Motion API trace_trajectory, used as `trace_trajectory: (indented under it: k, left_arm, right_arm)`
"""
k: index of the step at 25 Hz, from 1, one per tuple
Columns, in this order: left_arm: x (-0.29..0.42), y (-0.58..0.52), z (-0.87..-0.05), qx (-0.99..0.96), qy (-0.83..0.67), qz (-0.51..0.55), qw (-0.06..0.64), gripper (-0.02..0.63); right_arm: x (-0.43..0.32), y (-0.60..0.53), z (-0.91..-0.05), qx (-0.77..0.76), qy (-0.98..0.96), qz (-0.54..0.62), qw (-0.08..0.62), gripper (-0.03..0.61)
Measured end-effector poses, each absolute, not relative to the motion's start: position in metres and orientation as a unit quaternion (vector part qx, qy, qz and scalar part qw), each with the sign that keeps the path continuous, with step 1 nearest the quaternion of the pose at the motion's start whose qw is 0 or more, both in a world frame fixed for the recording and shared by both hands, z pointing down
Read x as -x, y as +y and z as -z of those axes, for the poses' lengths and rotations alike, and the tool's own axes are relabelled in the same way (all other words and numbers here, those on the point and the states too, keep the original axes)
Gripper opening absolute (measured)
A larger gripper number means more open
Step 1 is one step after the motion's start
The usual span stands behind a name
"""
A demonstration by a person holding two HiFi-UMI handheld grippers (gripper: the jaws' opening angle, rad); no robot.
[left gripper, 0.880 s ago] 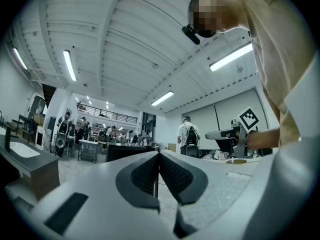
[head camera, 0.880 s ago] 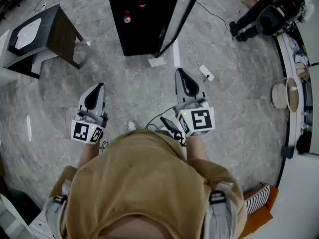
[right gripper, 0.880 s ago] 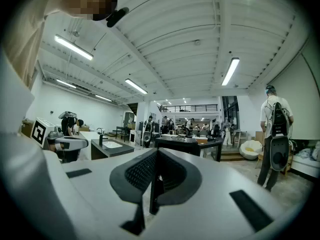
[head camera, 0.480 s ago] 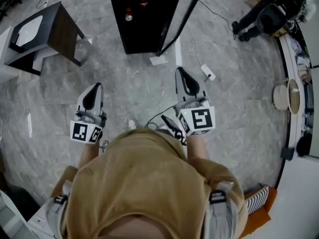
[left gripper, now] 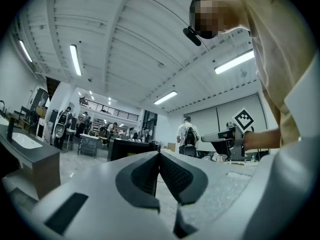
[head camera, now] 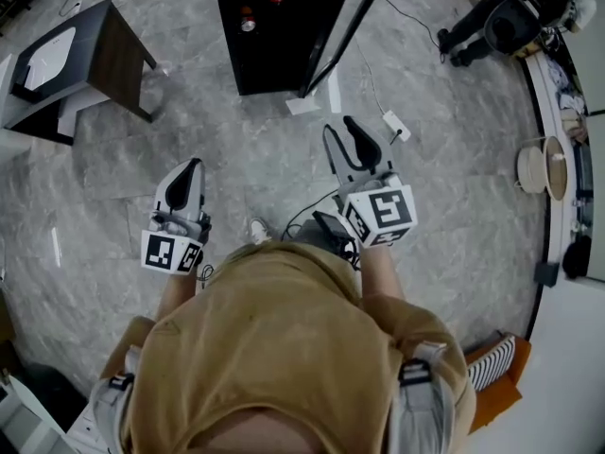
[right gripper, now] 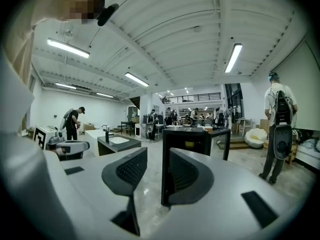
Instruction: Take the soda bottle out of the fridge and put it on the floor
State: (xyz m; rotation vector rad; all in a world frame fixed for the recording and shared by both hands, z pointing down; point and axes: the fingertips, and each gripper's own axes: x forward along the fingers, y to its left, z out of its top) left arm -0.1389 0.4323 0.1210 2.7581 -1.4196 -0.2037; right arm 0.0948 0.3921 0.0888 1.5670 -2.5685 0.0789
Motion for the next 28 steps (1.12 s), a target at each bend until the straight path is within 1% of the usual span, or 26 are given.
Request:
trace_trajectory:
  k: [1, 6, 15, 23, 25, 28]
  left_arm:
    - [0.143, 0.43, -0.123, -0.891, -0.448, 0.065, 0.017, 0.003]
    - [0.157, 0.413, -0.131, -0.9, -0.429, 0.068, 0.03, 0.003]
    - [0.137, 0.387, -0.131, -0.907, -0.416, 0.068, 0.022, 0.003]
    - [0.106, 0.328, -0.136, -0.894, -0.445, 0.058, 0.025, 0.003]
    - [0.09, 0.307, -0.139, -0.891, -0.449, 0.057, 0.031, 0.003]
    - [0.059, 0.271, -0.139, -0.889, -0.452, 0.057, 0.037, 0.003]
  right_arm:
    - [-0.089, 0.392, -0.088, -0.525, -0.848, -0.027, 0.068, 0.129]
    - [-0.073, 0.394, -0.087, -0.541, -0.837, -0.012, 0.086, 0.115]
    - [-0.088, 0.365, -0.09, -0.547, -0.834, -0.01, 0.072, 0.101]
    - [-0.108, 0.275, -0.096, -0.511, -0.857, -0.01, 0.068, 0.096]
    - [-0.118, 0.25, -0.097, -0.502, -0.862, -0.007, 0.071, 0.083]
    - [-0.142, 0.21, -0.099, -0.494, -0.866, -0.014, 0.077, 0.08]
